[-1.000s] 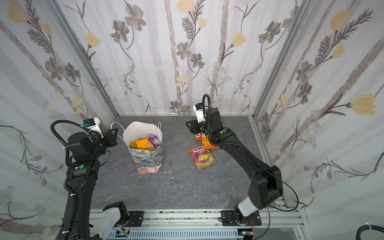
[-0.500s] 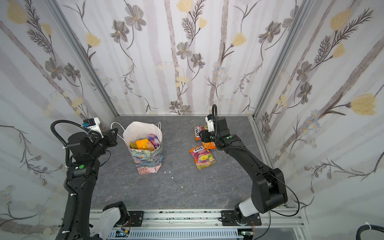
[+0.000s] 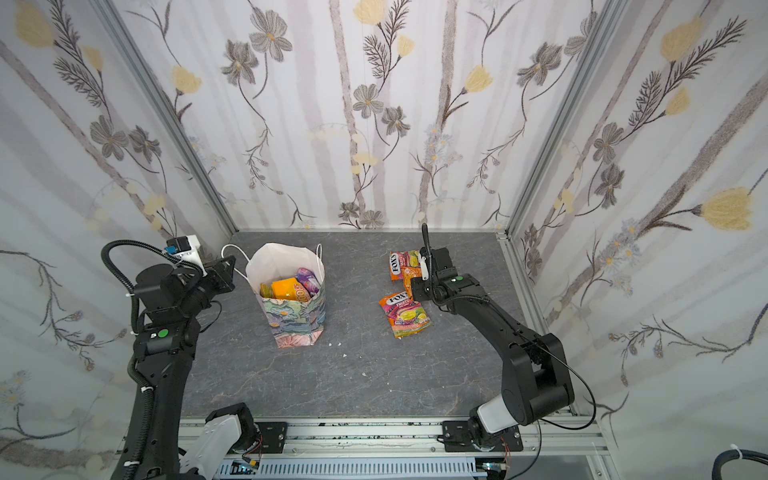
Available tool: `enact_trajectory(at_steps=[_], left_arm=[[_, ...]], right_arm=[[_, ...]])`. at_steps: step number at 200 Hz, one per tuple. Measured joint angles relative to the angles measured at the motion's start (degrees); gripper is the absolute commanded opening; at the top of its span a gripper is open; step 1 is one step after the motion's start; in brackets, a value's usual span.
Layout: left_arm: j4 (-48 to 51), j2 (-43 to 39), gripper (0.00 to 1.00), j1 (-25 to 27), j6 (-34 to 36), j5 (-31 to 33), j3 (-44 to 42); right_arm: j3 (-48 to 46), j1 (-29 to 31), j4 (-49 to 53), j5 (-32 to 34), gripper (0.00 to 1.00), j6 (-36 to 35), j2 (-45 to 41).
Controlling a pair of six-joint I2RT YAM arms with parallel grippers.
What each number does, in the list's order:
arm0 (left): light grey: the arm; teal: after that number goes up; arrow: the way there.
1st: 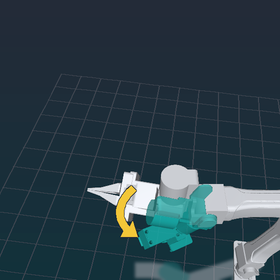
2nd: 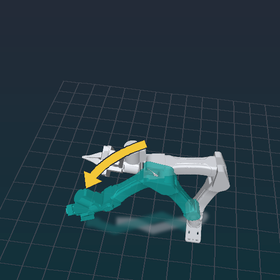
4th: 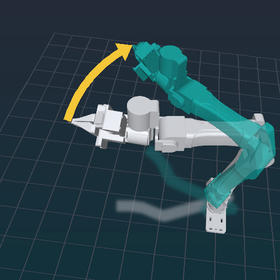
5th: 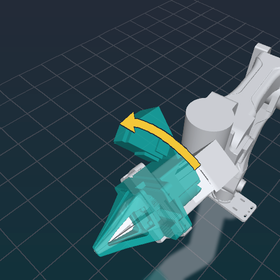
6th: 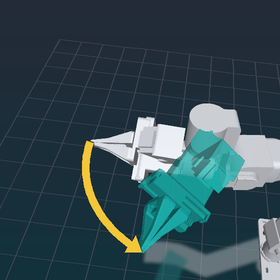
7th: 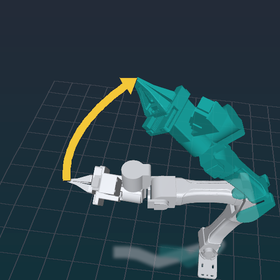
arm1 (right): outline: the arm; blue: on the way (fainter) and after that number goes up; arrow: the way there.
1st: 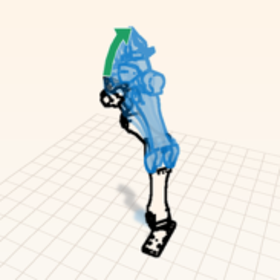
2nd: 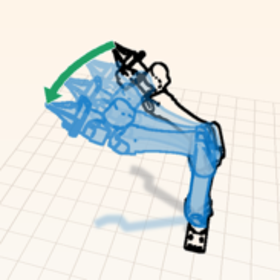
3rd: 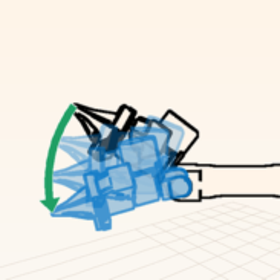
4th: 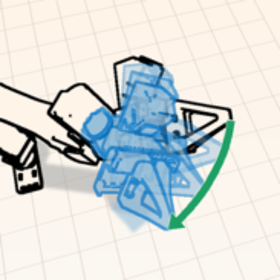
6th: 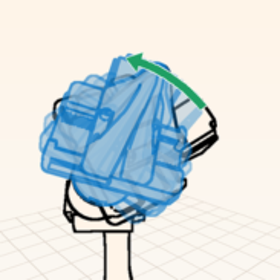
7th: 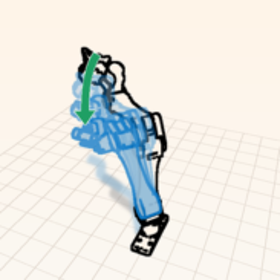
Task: Place the snacks into the paper bag
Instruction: 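Withdraw the right gripper from the paper bag and lower it toward the remaining snacks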
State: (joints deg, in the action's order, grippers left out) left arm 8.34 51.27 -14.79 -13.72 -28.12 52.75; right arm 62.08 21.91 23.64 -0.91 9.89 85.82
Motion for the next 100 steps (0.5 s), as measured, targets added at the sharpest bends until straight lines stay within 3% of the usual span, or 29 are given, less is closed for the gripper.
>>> enact_trajectory(at_steps=[100], left_arm=[[-0.02,0.24,0.05,0.00,0.02,-0.22,0.00]], right_arm=[[-7.15,0.15,-1.84,-0.46,0.68,1.60,3.43]])
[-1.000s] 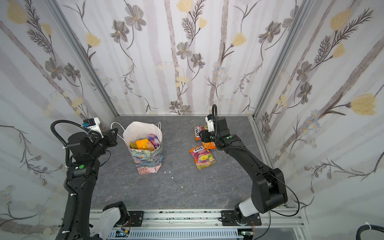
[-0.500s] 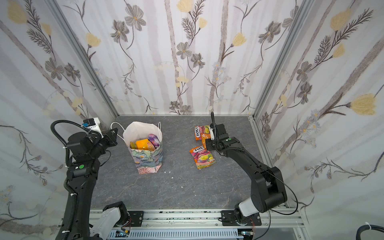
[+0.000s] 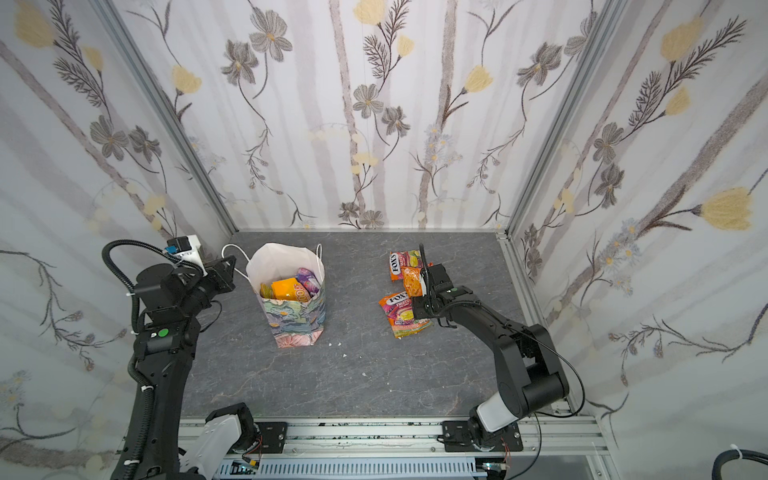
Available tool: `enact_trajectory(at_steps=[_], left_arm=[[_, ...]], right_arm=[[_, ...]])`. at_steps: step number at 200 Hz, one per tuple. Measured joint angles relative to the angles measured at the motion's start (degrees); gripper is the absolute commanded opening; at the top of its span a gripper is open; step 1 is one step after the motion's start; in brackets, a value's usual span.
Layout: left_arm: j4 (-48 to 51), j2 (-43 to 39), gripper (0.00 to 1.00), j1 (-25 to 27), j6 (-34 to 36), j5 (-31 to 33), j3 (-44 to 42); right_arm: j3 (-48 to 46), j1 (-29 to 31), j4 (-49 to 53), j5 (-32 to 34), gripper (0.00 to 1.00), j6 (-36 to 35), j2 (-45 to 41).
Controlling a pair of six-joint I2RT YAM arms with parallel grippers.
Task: Place the snacks into the paper bag
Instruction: 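Withdraw the right gripper from the paper bag and lower it toward the remaining snacks, then lower the open right gripper onto the Fox's Fruits bag and grasp its edge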
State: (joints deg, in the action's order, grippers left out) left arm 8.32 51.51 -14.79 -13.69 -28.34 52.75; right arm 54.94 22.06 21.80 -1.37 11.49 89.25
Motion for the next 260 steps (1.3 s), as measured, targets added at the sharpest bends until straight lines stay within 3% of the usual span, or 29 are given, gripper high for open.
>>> enact_trajectory(at_steps=[82,157,182,212,260], left_arm=[[0.00,-0.04,0.05,0.00,-0.02,-0.44,0.00],[0.00,0.07,0.05,0.00,-0.02,-0.63,0.00],[-0.04,0.26,0.05,0.00,-0.02,-0.61,0.00],[-0.17,0.28,0.05,0.00,-0.02,-0.63,0.00],[-0.35,0.28,0.05,-0.02,-0.02,-0.63,0.00]], right_arm=[[0.07,-0.28,-0.35,0.02,0.73,-2.23,5.01],[1.40,-0.37,-1.53,-1.44,0.72,-6.03,9.49],[1.07,-0.31,-2.27,-3.08,0.68,-6.27,9.68],[0.07,-0.20,-3.10,-4.94,0.54,-6.36,9.51],[-1.53,-0.04,-3.23,-5.99,0.40,-5.14,7.65]])
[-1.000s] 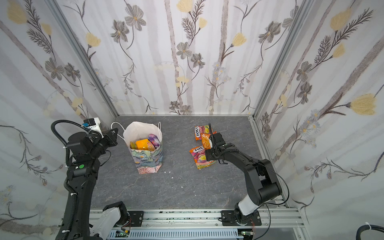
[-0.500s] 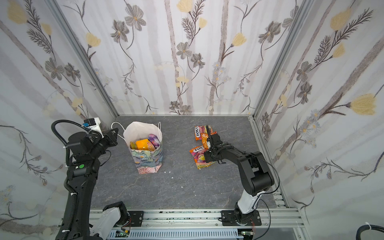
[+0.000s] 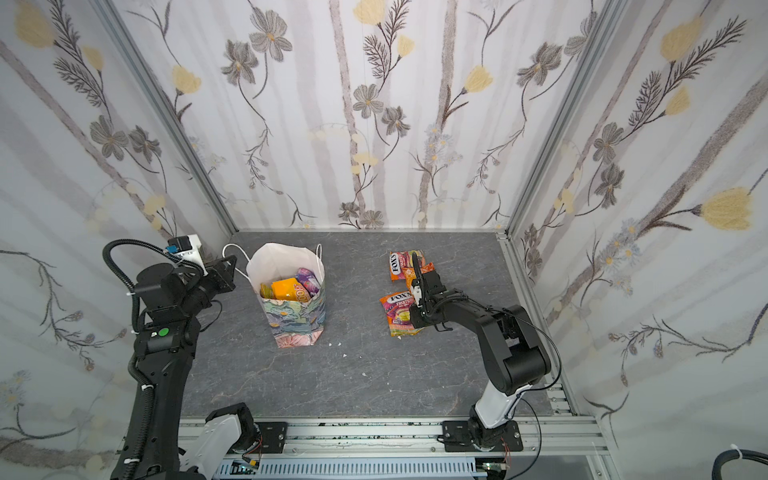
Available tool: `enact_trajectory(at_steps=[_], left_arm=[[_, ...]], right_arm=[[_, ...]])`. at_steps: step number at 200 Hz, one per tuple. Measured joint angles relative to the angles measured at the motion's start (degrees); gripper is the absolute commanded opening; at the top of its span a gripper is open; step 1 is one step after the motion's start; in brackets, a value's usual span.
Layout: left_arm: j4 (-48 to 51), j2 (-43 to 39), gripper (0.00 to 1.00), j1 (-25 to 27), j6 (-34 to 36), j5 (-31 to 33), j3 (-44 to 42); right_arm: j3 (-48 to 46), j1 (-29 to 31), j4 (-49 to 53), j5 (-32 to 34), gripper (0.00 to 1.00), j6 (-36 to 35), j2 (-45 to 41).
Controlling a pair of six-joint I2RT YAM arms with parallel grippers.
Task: Place the snacks into the paper bag
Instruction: 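Lower the open right gripper onto the Fox's Fruits bag and grasp its edge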
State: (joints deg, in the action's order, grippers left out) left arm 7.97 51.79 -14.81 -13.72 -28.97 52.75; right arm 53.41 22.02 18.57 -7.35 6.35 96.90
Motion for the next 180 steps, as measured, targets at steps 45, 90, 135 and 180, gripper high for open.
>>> enact_trajectory(at_steps=[45,90,135,180], left_arm=[[-0.02,-0.07,0.05,0.02,0.00,-0.02,0.00],[-0.02,-0.15,0.05,0.00,0.00,-0.20,0.00],[-0.02,-0.13,0.05,0.02,0.00,-0.17,0.00],[-0.02,-0.15,0.05,0.02,0.00,-0.17,0.00]], right_arm=[[-0.59,0.00,0.15,0.04,0.40,0.94,-1.29],[-1.79,-0.02,-0.09,-0.24,0.29,2.62,-3.65],[-1.90,-0.02,-0.76,-0.39,0.07,3.65,-3.80],[-2.12,-0.04,-1.79,-0.83,0.00,4.15,-3.58]])
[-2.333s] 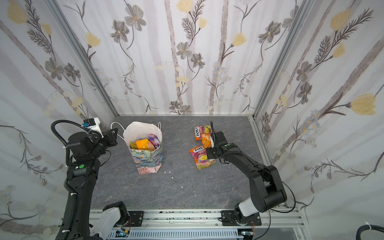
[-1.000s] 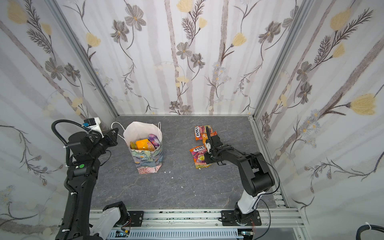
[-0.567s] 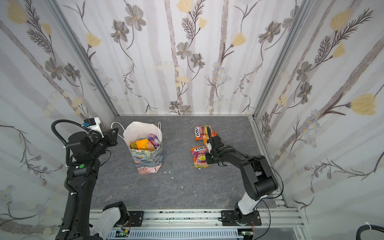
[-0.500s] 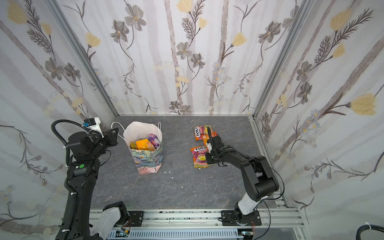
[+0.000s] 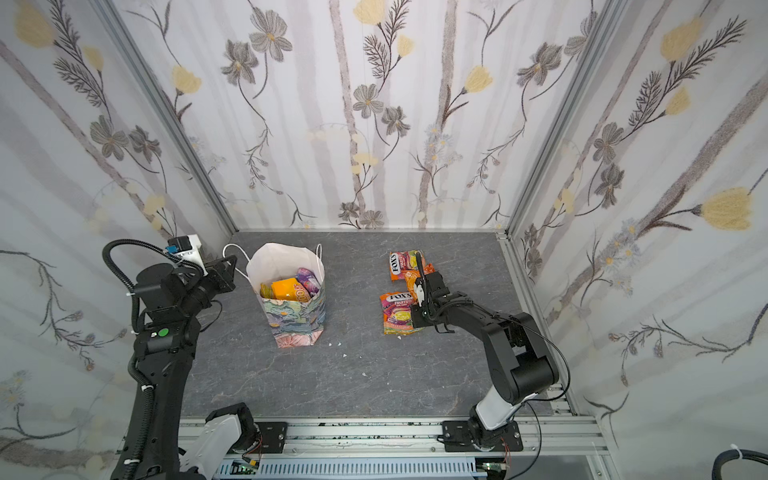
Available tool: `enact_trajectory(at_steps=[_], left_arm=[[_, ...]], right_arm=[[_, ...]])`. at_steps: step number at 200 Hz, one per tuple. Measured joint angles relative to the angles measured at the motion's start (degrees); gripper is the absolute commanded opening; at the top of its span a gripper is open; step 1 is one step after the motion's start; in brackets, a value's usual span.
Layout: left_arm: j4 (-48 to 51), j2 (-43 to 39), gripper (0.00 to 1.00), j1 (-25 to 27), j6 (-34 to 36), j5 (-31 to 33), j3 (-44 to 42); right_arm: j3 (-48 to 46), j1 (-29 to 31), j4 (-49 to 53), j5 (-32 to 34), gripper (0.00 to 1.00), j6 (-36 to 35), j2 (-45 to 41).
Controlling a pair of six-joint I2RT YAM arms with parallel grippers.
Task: Place the snacks into the paper bag
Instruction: 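Lower the open right gripper onto the Fox's Fruits bag and grasp its edge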
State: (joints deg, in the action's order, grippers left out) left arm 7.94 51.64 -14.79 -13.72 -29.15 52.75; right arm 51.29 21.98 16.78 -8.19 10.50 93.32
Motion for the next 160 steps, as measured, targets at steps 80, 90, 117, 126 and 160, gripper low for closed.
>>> enact_trajectory(at_steps=[80,90,117,126,160], left_arm=[[0.00,0.00,0.05,0.00,0.00,0.02,0.00],[0.00,0.00,0.05,0.00,0.00,0.02,0.00],[0.00,0.00,0.05,0.00,0.00,0.02,0.00],[0.00,0.00,0.05,0.00,0.00,0.02,0.00],[0.00,0.00,0.05,0.00,0.00,0.02,0.00]], right_arm=[[0.48,-0.42,-2.03,-9.03,0.00,1.46,-6.84],[1.03,-0.42,-2.21,-10.14,0.00,1.53,-7.32],[2.47,-0.39,-2.51,-13.14,0.00,2.73,-8.46],[2.93,-0.39,-2.75,-14.29,0.00,2.84,-8.74],[4.63,-0.39,-4.55,-18.34,0.00,4.09,-9.35]])
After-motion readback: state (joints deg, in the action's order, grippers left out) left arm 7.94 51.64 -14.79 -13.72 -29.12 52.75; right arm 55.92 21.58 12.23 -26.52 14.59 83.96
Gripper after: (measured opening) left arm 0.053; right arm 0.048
